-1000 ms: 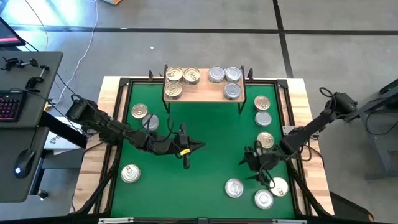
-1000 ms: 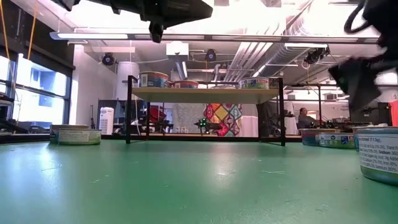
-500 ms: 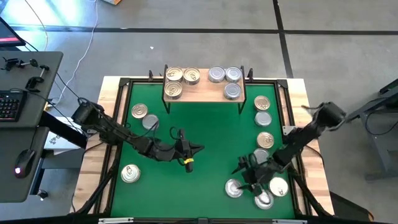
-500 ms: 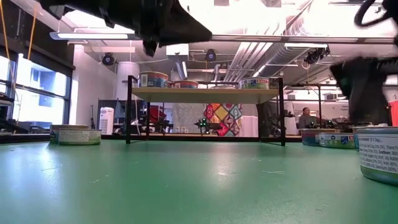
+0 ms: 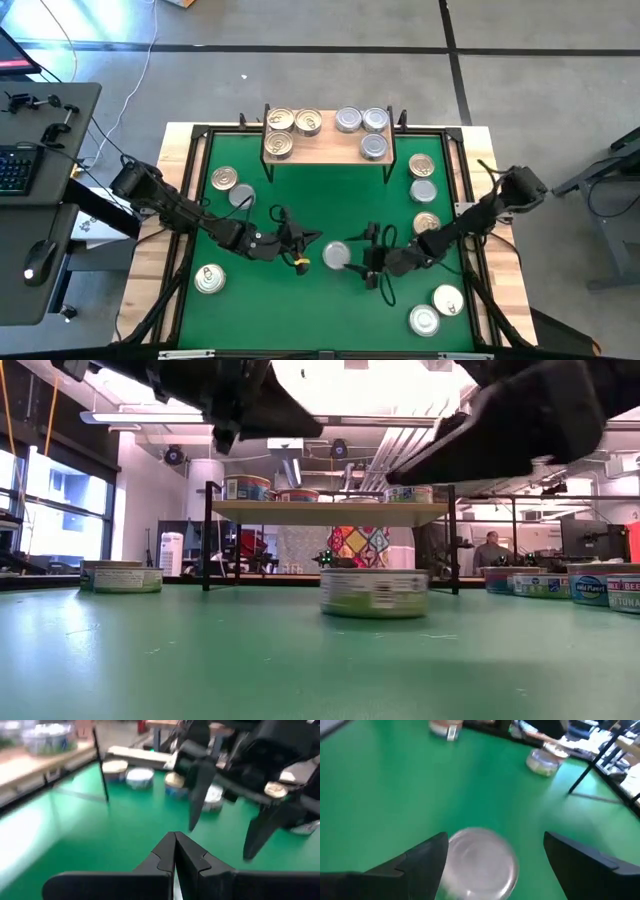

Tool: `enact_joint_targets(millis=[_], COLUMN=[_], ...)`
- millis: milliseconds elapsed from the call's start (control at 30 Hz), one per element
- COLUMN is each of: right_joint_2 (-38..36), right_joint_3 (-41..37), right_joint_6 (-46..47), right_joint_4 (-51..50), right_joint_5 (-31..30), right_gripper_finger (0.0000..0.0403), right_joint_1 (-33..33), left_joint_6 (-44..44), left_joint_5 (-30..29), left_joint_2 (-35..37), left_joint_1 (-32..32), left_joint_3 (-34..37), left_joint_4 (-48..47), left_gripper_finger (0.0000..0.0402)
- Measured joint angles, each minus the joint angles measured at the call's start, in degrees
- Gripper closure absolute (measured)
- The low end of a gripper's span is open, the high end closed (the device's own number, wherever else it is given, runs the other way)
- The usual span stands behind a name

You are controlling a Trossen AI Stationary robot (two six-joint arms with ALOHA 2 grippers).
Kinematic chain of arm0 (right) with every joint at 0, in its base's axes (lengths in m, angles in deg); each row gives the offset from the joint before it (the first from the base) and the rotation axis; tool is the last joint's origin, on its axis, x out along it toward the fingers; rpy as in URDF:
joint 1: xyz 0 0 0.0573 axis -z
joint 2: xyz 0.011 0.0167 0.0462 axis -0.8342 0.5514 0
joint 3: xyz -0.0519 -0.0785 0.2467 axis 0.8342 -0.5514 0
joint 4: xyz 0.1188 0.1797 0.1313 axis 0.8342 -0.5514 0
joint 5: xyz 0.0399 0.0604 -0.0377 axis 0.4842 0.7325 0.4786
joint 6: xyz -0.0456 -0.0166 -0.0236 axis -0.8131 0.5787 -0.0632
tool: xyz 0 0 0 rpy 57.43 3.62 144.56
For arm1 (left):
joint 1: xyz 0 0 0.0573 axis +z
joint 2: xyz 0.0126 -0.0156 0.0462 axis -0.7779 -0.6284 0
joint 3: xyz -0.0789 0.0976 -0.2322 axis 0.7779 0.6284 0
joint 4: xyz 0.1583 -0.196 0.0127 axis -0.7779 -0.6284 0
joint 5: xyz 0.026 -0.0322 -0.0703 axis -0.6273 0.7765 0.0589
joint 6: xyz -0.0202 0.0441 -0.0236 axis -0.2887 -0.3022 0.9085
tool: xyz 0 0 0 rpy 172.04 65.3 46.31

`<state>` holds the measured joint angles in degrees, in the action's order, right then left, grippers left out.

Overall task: Stack canned seafood by type on shelf
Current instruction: Put the green tuna can on the shelf aligned with the other green tuna can

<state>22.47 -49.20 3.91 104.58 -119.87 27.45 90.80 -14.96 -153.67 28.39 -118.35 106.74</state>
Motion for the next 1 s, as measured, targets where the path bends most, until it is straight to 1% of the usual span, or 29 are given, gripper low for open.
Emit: enact_joint_targets(millis=[100,167,233,267,333,400,533,600,733,867,1000], right_joint_2=[-3.5,-5.6,-6.6,-6.8,-6.8,-5.8,-3.3,-1.6,2.0,4.9,7.5], right_joint_3=[-2.5,-5.9,-10.1,-11.9,-14.7,-16.7,-17.8,-17.8,-17.7,-17.6,-17.6], right_joint_6=[1.3,3.7,8.8,11.7,17.0,20.3,21.0,20.9,20.4,19.8,17.1], right_joint_4=[-2.0,-1.7,-1.5,-1.1,0.8,1.9,4.4,5.9,9.2,12.1,17.6], right_joint_5=[1.6,6.1,10.3,11.5,12.0,11.8,11.9,12.0,12.8,15.7,17.7], right_gripper_finger=[0.0082,0.0082,0.0082,0.0082,0.0082,0.0082,0.0082,0.0082,0.0075,0.0047,0.0020], right_joint_1=[-0.6,-1.0,-1.4,-1.5,-1.4,-1.2,-0.3,0.4,3.0,5.7,7.2], left_joint_6=[5.9,9.6,13.9,16.0,19.5,21.2,22.7,24.2,27.2,27.4,25.5], left_joint_5=[0.4,0.4,0.4,0.4,0.7,2.5,7.9,9.3,9.1,8.1,7.9], left_joint_2=[0.1,-0.3,-0.9,-1.3,-2.1,-3.3,-6.9,-9.2,-13.5,-16.3,-17.7], left_joint_1=[0.2,0.4,0.5,0.5,0.4,0.2,0.0,0.0,0.0,0.1,0.6], left_joint_3=[0.0,0.0,0.0,0.1,0.1,0.1,0.0,0.0,0.1,0.0,0.0], left_joint_4=[-7.3,-12.2,-16.8,-18.6,-20.5,-21.4,-21.0,-20.3,-18.7,-13.6,-9.1], left_gripper_finger=[0.0402,0.0402,0.0402,0.0402,0.0402,0.0402,0.0401,0.0402,0.0401,0.0401,0.0401])
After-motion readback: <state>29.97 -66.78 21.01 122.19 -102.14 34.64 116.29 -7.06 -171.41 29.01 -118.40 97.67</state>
